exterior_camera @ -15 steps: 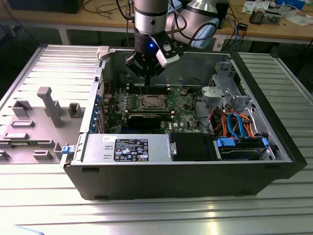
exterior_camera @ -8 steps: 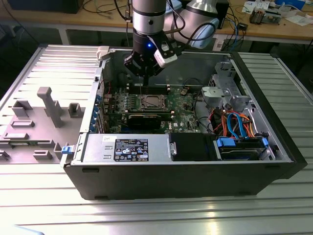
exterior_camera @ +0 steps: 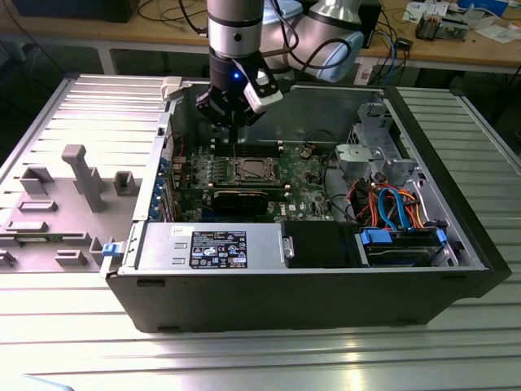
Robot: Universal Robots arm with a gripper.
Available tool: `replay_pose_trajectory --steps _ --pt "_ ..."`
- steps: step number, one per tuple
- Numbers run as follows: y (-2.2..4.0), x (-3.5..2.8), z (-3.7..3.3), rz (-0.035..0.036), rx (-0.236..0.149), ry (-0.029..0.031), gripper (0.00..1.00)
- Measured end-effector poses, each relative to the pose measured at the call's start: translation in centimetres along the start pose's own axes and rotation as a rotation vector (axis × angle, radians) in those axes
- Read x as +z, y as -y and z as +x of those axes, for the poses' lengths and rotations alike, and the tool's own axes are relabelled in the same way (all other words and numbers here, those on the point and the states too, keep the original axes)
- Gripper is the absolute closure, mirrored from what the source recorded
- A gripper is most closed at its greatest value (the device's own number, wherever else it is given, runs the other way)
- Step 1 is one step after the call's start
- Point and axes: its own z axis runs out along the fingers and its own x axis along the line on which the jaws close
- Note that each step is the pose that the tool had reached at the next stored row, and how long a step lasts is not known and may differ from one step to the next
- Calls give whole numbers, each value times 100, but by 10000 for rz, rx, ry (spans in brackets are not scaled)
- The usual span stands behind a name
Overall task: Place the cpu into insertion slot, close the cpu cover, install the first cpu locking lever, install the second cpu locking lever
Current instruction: 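Install the first cpu locking lever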
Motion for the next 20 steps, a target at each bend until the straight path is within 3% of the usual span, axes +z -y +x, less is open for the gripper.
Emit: replay_pose_trajectory --steps 15,20 --pt "-1 1 16 1 7 -2 89" --pt "-4 13 64 1 16 -2 89"
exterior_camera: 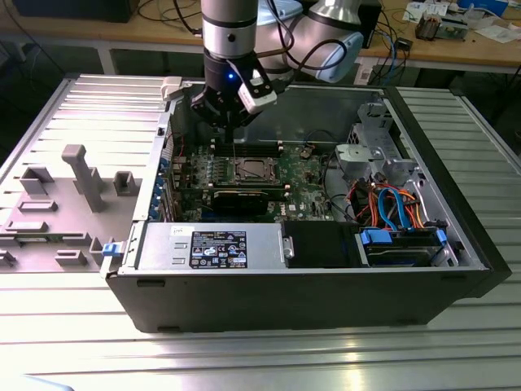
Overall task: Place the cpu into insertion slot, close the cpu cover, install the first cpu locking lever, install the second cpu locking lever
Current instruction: 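Install the first cpu locking lever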
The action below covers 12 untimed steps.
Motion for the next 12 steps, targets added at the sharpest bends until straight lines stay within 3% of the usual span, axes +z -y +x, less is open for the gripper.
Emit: replay_pose_trajectory --steps 12 --pt "-29 35 18 -8 229 8 89"
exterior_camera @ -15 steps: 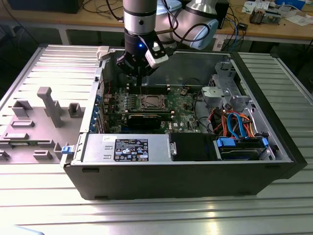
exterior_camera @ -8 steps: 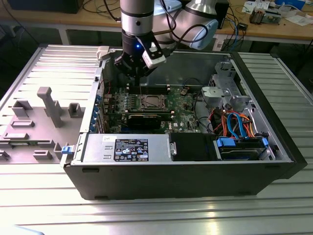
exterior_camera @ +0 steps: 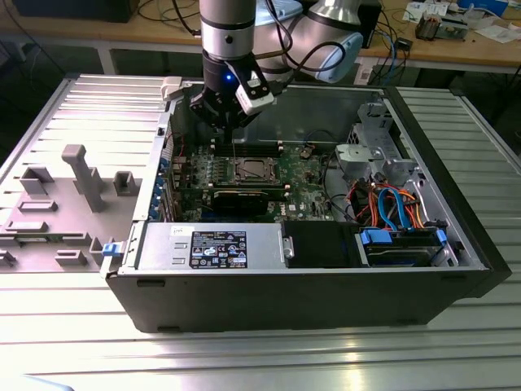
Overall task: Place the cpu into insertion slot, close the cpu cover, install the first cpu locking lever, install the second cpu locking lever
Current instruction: 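Install the first cpu locking lever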
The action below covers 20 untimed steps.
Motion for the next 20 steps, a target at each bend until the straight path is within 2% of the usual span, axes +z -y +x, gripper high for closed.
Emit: replay_pose_trajectory --steps 10,15,20 --pt "-9 11 1 0 2 1 89" --pt "-63 43 1 0 0 1 89" --pt "-149 63 9 1 0 0 89"
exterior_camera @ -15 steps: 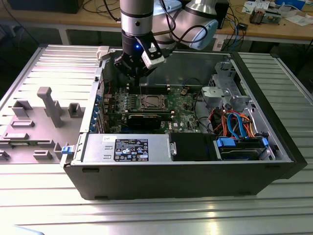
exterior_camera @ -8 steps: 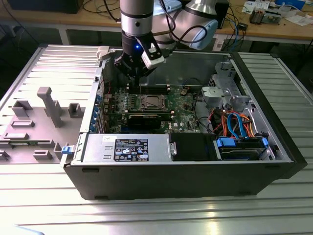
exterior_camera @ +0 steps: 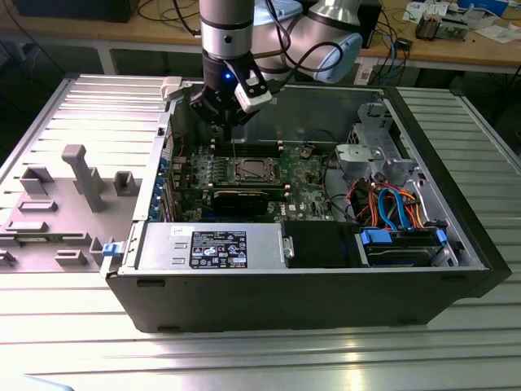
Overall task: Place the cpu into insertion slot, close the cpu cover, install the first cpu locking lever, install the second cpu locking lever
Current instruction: 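Install the first cpu locking lever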
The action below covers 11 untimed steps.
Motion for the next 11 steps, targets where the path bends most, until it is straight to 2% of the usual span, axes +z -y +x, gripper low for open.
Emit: replay_pose_trajectory --steps 3,11 --pt "-37 10 -1 -1 0 0 89" --pt "-53 19 -56 0 0 -2 89"
